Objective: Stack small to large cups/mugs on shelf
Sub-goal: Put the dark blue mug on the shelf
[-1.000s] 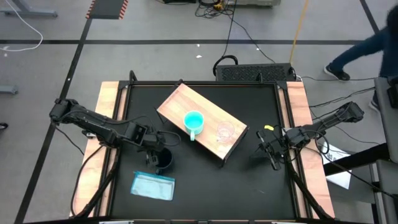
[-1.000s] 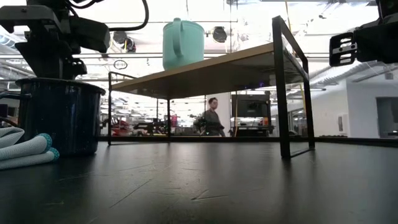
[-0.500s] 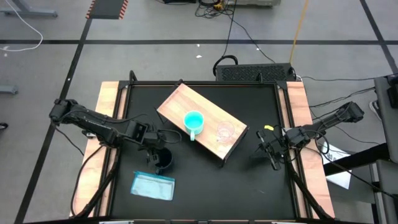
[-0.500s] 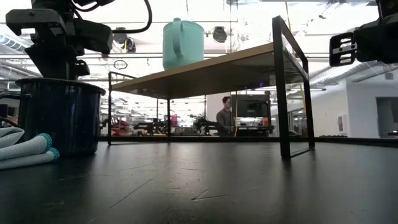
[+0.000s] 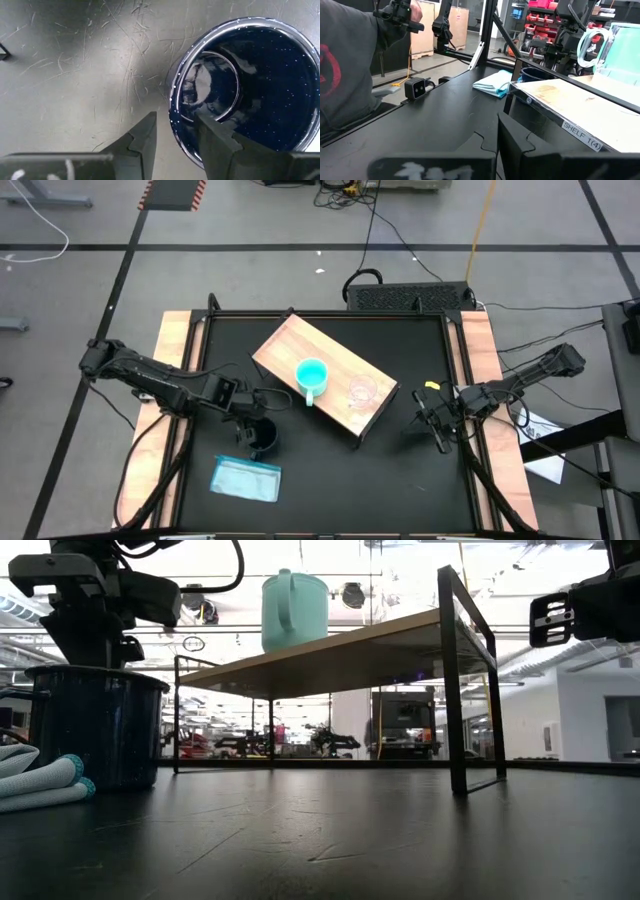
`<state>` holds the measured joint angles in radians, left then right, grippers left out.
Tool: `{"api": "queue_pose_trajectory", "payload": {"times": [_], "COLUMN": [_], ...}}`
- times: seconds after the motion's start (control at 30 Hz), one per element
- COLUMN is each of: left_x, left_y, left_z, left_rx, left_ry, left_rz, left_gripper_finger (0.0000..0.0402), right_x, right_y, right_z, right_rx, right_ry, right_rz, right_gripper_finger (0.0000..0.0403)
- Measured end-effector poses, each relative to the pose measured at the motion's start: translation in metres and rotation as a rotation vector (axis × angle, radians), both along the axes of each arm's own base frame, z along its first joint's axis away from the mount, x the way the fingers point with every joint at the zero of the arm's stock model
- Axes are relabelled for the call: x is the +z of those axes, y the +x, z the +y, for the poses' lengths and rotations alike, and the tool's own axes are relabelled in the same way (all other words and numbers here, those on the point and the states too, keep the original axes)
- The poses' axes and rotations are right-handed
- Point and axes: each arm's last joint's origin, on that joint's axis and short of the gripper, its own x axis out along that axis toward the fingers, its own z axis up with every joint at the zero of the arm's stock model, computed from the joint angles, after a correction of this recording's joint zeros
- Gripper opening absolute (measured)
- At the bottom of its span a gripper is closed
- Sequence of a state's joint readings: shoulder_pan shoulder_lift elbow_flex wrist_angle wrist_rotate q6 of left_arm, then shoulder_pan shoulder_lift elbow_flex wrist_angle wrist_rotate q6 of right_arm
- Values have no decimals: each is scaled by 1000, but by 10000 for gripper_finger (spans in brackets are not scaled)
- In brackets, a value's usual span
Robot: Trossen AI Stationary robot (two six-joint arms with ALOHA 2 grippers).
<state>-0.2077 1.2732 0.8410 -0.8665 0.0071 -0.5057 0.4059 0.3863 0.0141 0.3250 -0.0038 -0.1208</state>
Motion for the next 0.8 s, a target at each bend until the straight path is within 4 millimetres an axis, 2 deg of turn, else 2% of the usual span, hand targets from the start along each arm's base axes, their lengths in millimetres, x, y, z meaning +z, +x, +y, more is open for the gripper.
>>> {"api": "queue_pose_trajectory", "payload": {"times": [0.8], "left_x": [0], "left_y": [1], "left_z": [0], "left_rx": [-1], "left_ry": [7], "left_rz": [-14], "left_gripper_finger": [123], "right_x": [0], "right_y": [0], "right_z": [0], "right_rx": [0], "right_ry": [1], "right_rz": [2], "right_gripper_finger": [0]}}
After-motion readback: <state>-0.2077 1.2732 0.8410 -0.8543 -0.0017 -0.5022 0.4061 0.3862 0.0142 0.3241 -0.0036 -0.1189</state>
